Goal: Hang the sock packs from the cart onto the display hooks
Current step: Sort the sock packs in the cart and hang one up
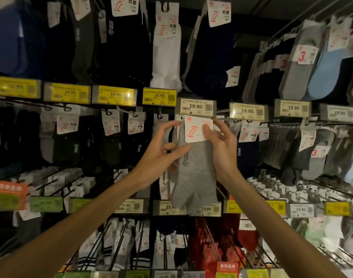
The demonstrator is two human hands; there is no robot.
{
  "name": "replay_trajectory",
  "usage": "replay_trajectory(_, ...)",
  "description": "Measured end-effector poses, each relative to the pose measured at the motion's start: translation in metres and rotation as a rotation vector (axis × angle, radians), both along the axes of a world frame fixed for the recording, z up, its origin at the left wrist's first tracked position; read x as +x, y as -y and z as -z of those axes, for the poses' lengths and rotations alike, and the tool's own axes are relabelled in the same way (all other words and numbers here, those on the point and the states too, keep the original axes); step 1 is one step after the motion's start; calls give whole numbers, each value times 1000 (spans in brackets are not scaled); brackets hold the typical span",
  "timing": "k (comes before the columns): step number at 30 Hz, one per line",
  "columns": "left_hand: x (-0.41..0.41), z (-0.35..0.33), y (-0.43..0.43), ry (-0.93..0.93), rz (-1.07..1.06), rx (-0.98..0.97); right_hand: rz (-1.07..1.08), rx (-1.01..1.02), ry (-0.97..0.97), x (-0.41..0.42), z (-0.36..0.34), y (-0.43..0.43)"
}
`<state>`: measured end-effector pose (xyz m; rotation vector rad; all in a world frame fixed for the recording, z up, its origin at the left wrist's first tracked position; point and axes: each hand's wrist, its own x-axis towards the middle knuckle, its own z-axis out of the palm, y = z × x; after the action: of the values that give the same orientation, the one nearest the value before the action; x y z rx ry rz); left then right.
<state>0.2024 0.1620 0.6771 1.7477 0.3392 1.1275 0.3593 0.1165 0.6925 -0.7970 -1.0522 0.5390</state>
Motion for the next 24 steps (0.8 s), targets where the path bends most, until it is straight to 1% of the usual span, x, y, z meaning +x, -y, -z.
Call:
replay_trajectory(4,9,-6,1,74,-37,-75,21,0,49,-3,-8,-5)
replay_trajectory(6,10,-7,2,101,-45,-90,25,-7,20,-3,-10,-6)
replay_trajectory(9,11,-9,4,90,-74,-76,2,-38,-44,0,-11,-7)
replay_trajectory(13,13,-11,4,71,-102,-64,-15,-79,-53,7,-19,-11)
replay_trajectory(18,19,-18,-2,97,-152,-101,-44,-160,-106,14,-29,-23)
replay_trajectory(22,20,-17,-6,41,-178,-115,-92,-188,-95,20,-21,-32)
replay_trajectory(24,18,-13,-9,-16,-194,-114,-72,-176,-59,22,-16,-37)
